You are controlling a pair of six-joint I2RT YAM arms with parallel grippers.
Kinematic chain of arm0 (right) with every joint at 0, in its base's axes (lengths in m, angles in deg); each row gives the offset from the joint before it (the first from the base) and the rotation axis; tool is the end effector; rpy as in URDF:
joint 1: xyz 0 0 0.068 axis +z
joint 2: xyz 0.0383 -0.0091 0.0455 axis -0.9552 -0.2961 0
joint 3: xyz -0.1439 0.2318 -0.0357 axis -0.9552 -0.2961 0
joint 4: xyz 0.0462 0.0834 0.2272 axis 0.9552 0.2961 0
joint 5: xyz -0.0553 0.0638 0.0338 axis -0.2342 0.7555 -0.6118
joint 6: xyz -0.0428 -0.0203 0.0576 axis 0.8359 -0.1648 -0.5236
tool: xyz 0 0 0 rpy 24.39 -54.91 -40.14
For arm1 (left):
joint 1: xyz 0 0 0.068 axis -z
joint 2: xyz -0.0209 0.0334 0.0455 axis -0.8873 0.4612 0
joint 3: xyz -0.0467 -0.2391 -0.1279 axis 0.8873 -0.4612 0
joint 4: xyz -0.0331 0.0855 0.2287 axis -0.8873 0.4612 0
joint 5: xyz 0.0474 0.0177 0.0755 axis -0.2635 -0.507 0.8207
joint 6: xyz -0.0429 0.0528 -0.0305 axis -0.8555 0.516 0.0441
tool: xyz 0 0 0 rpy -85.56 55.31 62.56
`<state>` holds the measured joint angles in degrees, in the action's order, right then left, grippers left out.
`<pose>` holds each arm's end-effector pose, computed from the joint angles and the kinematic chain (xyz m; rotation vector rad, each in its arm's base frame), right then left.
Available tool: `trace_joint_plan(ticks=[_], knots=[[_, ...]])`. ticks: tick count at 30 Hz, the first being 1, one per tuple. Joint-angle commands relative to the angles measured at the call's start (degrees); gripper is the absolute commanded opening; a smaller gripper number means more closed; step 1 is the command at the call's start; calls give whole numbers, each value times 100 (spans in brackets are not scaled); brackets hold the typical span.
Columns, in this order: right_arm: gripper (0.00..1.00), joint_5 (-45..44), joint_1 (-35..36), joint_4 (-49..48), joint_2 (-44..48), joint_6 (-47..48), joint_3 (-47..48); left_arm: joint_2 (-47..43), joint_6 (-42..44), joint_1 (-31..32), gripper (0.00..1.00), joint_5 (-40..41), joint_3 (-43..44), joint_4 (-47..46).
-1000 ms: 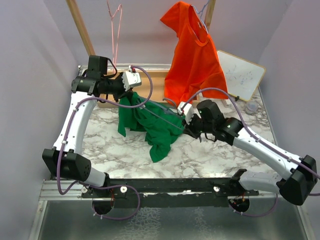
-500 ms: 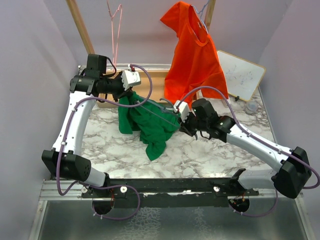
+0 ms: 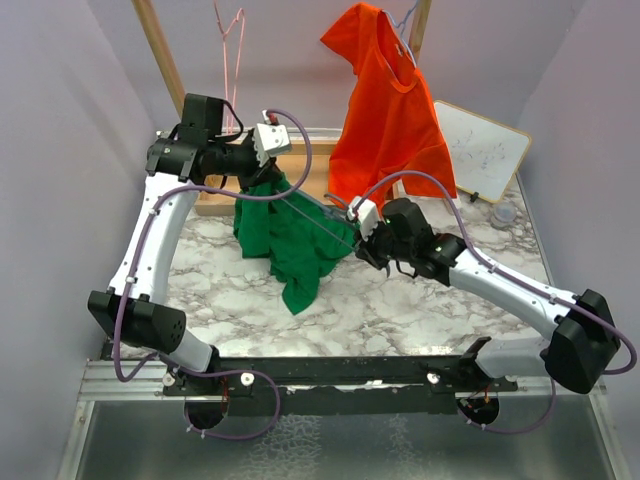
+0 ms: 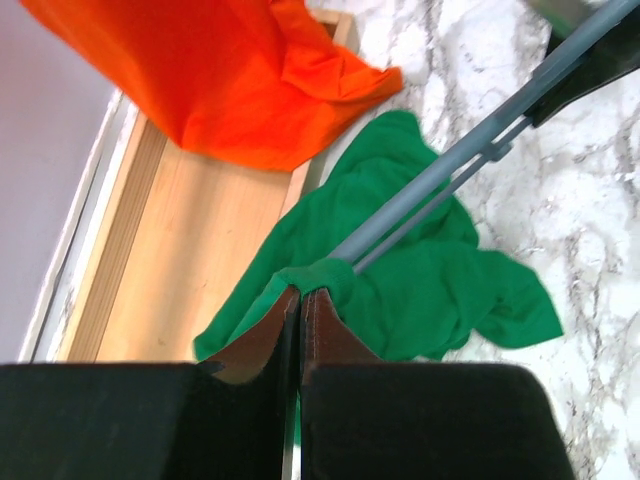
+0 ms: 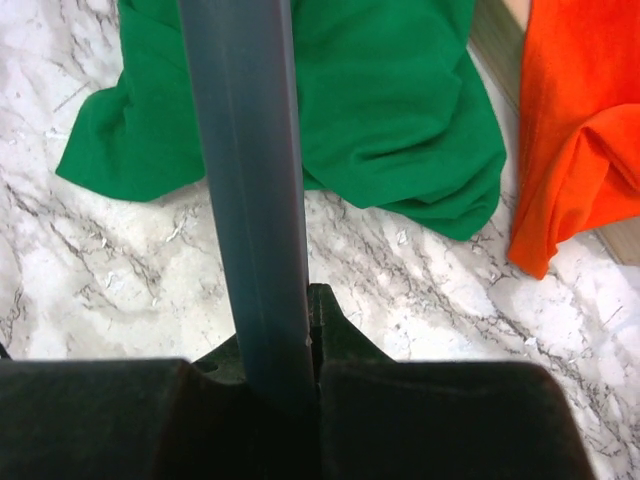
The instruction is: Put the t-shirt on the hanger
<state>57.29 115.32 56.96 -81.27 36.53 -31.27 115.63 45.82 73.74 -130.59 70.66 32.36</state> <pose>0.2007 0.1971 0.2523 -1.0802 2.0726 0.4756 0.2832 -0.1012 0.4186 1.3294 1.6459 -0.5492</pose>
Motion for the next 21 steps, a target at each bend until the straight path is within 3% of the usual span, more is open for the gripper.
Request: trace_joint_plan(ticks=[1, 11, 17, 21], knots=[[1, -261, 19, -490, 13, -46, 58, -6, -342, 468, 0, -522, 261, -86], [1, -380, 22, -492, 226, -215, 2, -23, -788, 962, 0, -370, 172, -436], [1, -227, 20, -789, 900, -274, -500, -291, -528, 952, 1, 1023, -407, -844], [1, -160, 22, -722, 1165, -312, -679, -575, -547, 911, 12, 1693, -866, -1178]])
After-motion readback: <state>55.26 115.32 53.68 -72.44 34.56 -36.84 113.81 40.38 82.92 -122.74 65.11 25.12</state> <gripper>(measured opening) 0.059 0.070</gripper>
